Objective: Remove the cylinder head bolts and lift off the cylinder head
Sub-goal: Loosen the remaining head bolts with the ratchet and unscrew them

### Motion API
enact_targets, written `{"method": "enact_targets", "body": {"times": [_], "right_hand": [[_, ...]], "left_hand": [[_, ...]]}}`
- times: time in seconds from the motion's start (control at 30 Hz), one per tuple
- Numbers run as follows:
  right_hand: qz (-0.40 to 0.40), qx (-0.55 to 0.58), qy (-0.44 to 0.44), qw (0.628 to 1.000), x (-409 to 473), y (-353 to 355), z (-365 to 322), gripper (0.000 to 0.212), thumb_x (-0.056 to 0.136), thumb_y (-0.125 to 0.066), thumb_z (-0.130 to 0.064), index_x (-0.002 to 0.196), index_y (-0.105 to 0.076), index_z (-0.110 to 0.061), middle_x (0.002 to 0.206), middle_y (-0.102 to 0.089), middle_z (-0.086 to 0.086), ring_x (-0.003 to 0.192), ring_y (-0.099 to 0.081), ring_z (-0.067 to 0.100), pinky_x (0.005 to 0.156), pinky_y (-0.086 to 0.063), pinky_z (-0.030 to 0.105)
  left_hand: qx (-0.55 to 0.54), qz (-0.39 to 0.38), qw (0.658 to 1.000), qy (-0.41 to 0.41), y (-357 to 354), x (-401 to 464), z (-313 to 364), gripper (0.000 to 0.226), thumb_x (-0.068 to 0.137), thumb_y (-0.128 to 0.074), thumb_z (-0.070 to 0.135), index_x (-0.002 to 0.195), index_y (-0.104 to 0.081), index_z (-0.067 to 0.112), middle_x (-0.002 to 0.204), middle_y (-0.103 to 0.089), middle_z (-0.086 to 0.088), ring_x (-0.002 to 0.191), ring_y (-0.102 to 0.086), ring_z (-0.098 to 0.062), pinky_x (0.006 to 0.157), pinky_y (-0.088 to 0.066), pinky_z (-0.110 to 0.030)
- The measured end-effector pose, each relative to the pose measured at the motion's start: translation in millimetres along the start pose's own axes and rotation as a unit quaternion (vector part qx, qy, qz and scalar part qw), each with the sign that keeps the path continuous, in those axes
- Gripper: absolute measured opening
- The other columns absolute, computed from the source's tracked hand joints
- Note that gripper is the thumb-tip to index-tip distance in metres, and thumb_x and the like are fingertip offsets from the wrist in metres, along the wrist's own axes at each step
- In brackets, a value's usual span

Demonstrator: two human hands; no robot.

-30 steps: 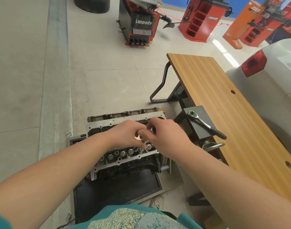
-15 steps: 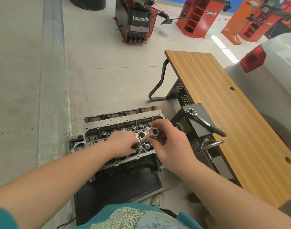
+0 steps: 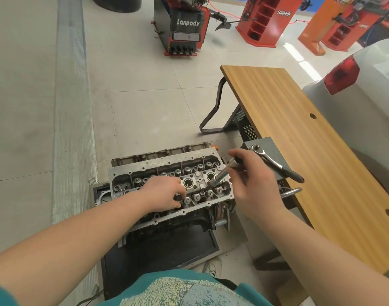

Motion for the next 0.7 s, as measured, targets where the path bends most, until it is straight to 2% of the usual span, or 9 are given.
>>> {"method": "enact_targets", "body": {"times": [0.17, 0.27, 0.4, 0.5, 0.6, 0.67, 0.7], "right_hand": [[-0.043, -0.024, -0.027, 0.998, -11, -18, 22, 0.036, 0.097, -0.069, -0.006, 0.130, -0.061, -0.014, 0.117, -0.066, -0.007, 0.103, -0.060, 0.002, 0.092, -0.057, 0.032], [-0.052, -0.016, -0.027, 0.998, -12, -25, 28, 0.036, 0.098, -0.068, -0.007, 0.131, -0.060, -0.016, 0.118, -0.064, -0.009, 0.102, -0.056, -0.002, 0.091, -0.057, 0.028], [-0.061, -0.017, 0.003, 0.998, -6, -27, 34, 0.035, 0.098, -0.067, -0.006, 0.130, -0.059, -0.015, 0.117, -0.063, -0.007, 0.100, -0.059, 0.006, 0.085, -0.056, 0.027], [-0.082, -0.020, 0.035, 0.996, -3, -25, 39, 0.035, 0.097, -0.067, -0.002, 0.130, -0.060, -0.012, 0.120, -0.064, -0.003, 0.099, -0.061, 0.010, 0.085, -0.058, 0.030], [-0.101, -0.029, 0.081, 0.991, -2, -25, 45, 0.034, 0.097, -0.066, -0.001, 0.130, -0.061, -0.008, 0.122, -0.065, 0.002, 0.095, -0.067, 0.020, 0.080, -0.060, 0.037], [-0.104, -0.019, 0.098, 0.990, 0, -27, 50, 0.036, 0.097, -0.066, -0.003, 0.132, -0.062, -0.010, 0.122, -0.065, 0.002, 0.094, -0.067, 0.020, 0.078, -0.061, 0.038], [-0.106, -0.008, 0.103, 0.989, 2, -29, 52, 0.037, 0.098, -0.067, -0.005, 0.134, -0.062, -0.011, 0.122, -0.065, 0.001, 0.095, -0.067, 0.019, 0.079, -0.060, 0.037]], "left_hand": [[-0.008, 0.004, 1.000, 0.016, 1, 0, 1, 0.020, 0.094, -0.072, 0.053, 0.114, -0.072, 0.049, 0.089, -0.046, 0.023, 0.088, -0.052, -0.004, 0.059, -0.033, -0.023], [-0.010, 0.013, 0.999, 0.033, 1, 0, 4, 0.018, 0.093, -0.072, 0.054, 0.111, -0.073, 0.049, 0.089, -0.047, 0.023, 0.087, -0.052, -0.004, 0.059, -0.033, -0.023], [-0.024, 0.021, 0.998, 0.061, -1, -2, 4, 0.014, 0.090, -0.074, 0.055, 0.102, -0.072, 0.049, 0.092, -0.054, 0.022, 0.088, -0.057, -0.001, 0.063, -0.042, -0.026], [-0.036, 0.000, 0.996, 0.079, 2, -3, 7, 0.009, 0.089, -0.075, 0.053, 0.096, -0.069, 0.051, 0.097, -0.056, 0.023, 0.088, -0.058, -0.002, 0.065, -0.047, -0.025], [-0.142, -0.002, 0.982, 0.124, 13, -5, 11, 0.011, 0.089, -0.074, 0.057, 0.095, -0.073, 0.048, 0.104, -0.063, 0.022, 0.089, -0.061, 0.000, 0.075, -0.056, -0.031], [-0.259, 0.054, 0.955, 0.135, 25, -7, 22, 0.017, 0.089, -0.075, 0.052, 0.106, -0.073, 0.053, 0.107, -0.066, 0.022, 0.096, -0.062, 0.000, 0.085, -0.057, -0.031], [-0.306, 0.081, 0.941, 0.122, 31, -7, 32, 0.028, 0.088, -0.076, 0.050, 0.114, -0.069, 0.057, 0.112, -0.067, 0.025, 0.101, -0.063, 0.003, 0.087, -0.056, -0.025]]}}
Point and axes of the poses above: each hand's wrist, its own x-axis towards the middle knuckle, its own y-axis out of the back of the hand, z = x × y, the point moved 1 cm from there along x, towards the middle knuckle
